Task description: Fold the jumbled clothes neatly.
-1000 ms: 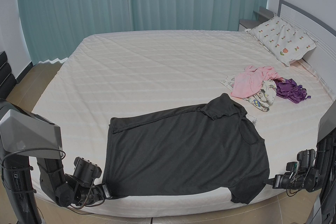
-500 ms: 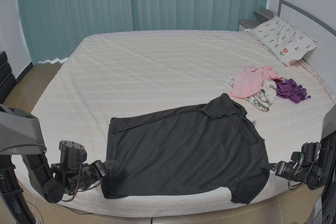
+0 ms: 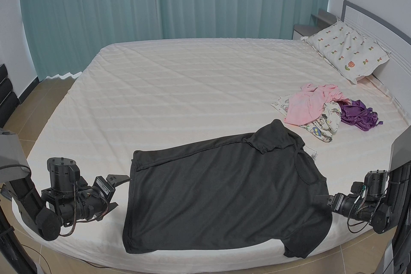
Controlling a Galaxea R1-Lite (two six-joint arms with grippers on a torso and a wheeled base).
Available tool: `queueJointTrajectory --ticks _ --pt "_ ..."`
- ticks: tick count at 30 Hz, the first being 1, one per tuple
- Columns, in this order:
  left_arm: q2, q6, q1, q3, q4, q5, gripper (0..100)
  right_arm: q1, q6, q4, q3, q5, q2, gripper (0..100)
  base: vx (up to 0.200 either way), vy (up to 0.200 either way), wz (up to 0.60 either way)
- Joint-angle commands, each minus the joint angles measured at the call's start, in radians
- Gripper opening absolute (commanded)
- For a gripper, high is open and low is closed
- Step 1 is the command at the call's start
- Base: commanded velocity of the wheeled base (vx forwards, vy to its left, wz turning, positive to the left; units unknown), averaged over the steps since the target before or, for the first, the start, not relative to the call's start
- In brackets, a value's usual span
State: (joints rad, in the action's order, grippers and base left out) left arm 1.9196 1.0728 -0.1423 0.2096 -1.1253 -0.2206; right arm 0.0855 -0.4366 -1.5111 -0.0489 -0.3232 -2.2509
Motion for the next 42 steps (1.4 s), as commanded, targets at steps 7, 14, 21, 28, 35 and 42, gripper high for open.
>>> queueJointTrajectory --ticks 7,14,21,28,35,42 --pt "0.049 0.001 0.0 -0.121 -0.229 -0.019 100 -0.064 -0.113 -0.003 -0.042 0.009 0.019 100 0.086 0.0 0.0" --pt "0.079 0.001 -0.016 -0.154 -0.303 -0.031 100 -0.109 -0.24 0.019 -0.173 0.015 0.01 100 0.0 0.0 0.0" --pt "0.151 0.003 -0.019 -0.153 -0.306 -0.051 100 -0.259 -0.418 0.273 -0.508 0.161 -0.012 100 0.0 0.0 0.0" --pt "0.191 0.003 -0.017 -0.154 -0.32 -0.045 100 -0.336 -0.516 0.531 -0.836 0.248 -0.13 100 0.0 0.0 0.0" --pt "0.202 0.003 -0.017 -0.153 -0.32 -0.043 100 -0.342 -0.516 0.592 -0.956 0.262 -0.208 100 0.0 0.0 0.0" --pt "0.219 0.001 -0.019 -0.147 -0.321 -0.031 100 -0.342 -0.516 0.698 -1.068 0.266 -0.257 100 0.0 0.0 0.0"
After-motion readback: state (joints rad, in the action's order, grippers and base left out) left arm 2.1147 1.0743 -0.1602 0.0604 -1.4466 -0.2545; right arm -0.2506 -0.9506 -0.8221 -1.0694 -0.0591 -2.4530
